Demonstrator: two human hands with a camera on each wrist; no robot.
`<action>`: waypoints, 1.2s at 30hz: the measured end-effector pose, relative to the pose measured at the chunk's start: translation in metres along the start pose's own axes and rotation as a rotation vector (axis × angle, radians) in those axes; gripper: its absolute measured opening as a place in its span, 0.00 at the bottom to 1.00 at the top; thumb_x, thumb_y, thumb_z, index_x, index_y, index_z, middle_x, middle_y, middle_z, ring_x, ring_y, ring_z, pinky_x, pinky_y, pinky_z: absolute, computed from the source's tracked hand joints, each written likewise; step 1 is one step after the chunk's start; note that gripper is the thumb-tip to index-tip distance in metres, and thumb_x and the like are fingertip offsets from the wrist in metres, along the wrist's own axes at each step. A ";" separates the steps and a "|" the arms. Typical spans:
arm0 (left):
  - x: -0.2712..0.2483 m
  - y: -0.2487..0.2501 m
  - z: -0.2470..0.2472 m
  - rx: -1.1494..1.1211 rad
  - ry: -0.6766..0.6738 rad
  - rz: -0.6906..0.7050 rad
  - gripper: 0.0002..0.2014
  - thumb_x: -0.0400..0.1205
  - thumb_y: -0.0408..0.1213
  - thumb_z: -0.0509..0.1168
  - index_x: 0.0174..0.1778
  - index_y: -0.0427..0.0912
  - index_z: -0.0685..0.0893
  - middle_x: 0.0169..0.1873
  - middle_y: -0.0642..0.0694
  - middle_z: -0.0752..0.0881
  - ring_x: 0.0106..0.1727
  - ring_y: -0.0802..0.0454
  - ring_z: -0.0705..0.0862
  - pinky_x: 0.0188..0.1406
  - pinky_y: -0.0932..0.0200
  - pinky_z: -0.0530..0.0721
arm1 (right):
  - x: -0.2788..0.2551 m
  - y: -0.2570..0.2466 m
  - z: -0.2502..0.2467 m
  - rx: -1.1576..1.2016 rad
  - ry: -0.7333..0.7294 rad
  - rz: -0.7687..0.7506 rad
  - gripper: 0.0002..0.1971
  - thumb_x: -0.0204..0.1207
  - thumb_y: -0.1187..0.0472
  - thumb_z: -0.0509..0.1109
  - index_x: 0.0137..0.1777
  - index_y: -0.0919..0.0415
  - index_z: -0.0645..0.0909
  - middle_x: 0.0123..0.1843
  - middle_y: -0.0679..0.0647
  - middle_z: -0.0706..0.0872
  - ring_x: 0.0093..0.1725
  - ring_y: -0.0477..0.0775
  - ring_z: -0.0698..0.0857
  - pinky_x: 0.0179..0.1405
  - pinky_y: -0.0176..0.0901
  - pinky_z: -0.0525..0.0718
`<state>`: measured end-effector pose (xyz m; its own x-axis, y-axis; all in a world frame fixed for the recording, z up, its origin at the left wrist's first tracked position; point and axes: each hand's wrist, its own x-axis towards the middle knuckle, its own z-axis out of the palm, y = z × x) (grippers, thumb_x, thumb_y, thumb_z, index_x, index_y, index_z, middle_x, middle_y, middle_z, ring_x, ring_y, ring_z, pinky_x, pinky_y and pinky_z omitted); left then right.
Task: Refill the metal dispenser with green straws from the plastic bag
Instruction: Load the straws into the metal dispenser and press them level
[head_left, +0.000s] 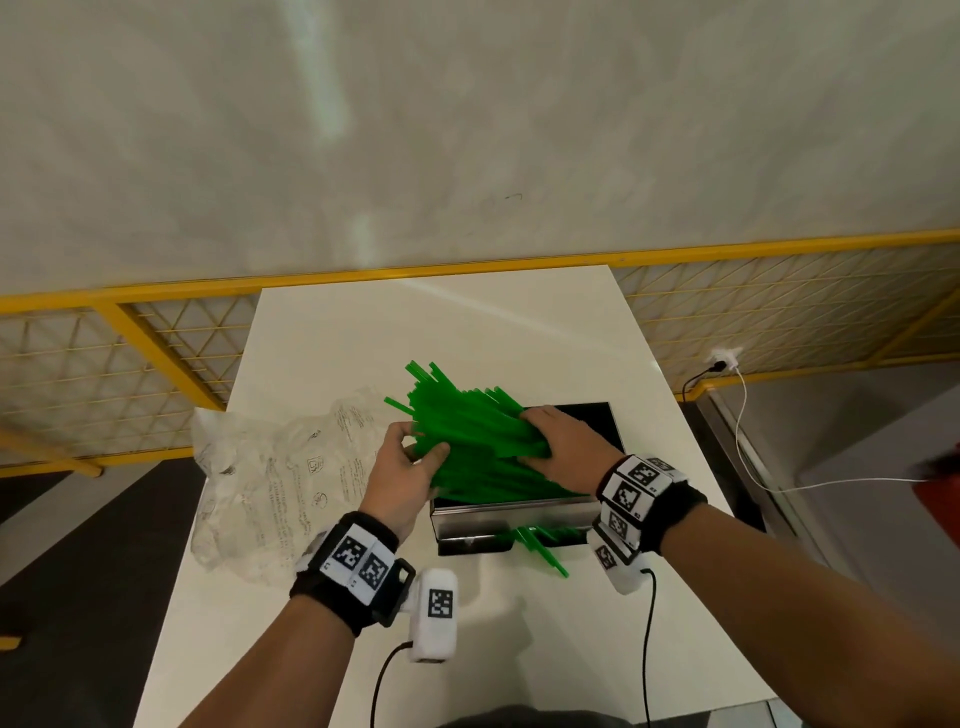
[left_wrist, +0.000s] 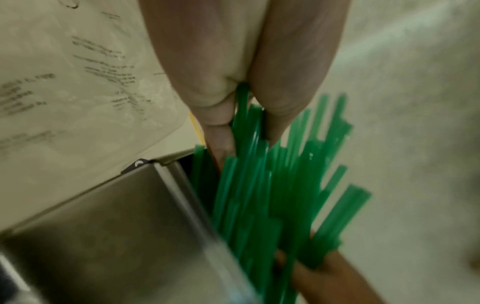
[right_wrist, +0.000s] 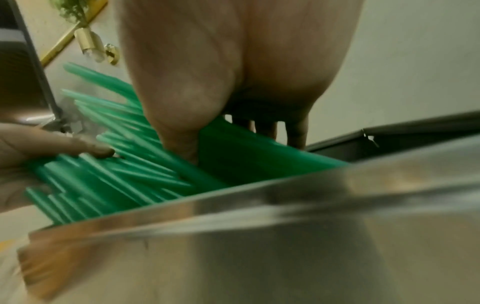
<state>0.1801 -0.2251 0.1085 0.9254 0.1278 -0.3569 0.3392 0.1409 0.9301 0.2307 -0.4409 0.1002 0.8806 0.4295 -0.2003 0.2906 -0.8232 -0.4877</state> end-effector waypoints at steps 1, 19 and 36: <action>-0.002 -0.003 0.002 0.145 -0.009 0.053 0.11 0.82 0.28 0.63 0.55 0.46 0.72 0.53 0.42 0.85 0.54 0.45 0.86 0.48 0.51 0.88 | 0.000 -0.001 0.001 -0.058 -0.022 -0.007 0.28 0.77 0.52 0.70 0.74 0.57 0.68 0.70 0.55 0.74 0.65 0.56 0.77 0.68 0.54 0.76; -0.023 -0.022 0.005 0.373 -0.110 0.244 0.27 0.87 0.49 0.45 0.82 0.56 0.43 0.79 0.63 0.49 0.81 0.63 0.49 0.74 0.67 0.50 | -0.006 -0.004 0.015 -0.207 -0.068 0.029 0.31 0.78 0.54 0.68 0.78 0.55 0.61 0.71 0.56 0.69 0.69 0.59 0.71 0.62 0.56 0.79; -0.010 -0.001 -0.013 0.428 -0.133 0.132 0.27 0.86 0.53 0.44 0.82 0.53 0.52 0.81 0.54 0.58 0.76 0.65 0.58 0.72 0.67 0.54 | -0.018 0.007 0.012 0.165 0.041 0.011 0.19 0.77 0.52 0.70 0.67 0.53 0.77 0.61 0.48 0.76 0.59 0.45 0.75 0.67 0.44 0.76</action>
<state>0.1688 -0.2141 0.1104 0.9695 -0.0133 -0.2449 0.2307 -0.2890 0.9291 0.2124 -0.4501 0.0902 0.8991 0.4020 -0.1731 0.2181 -0.7545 -0.6190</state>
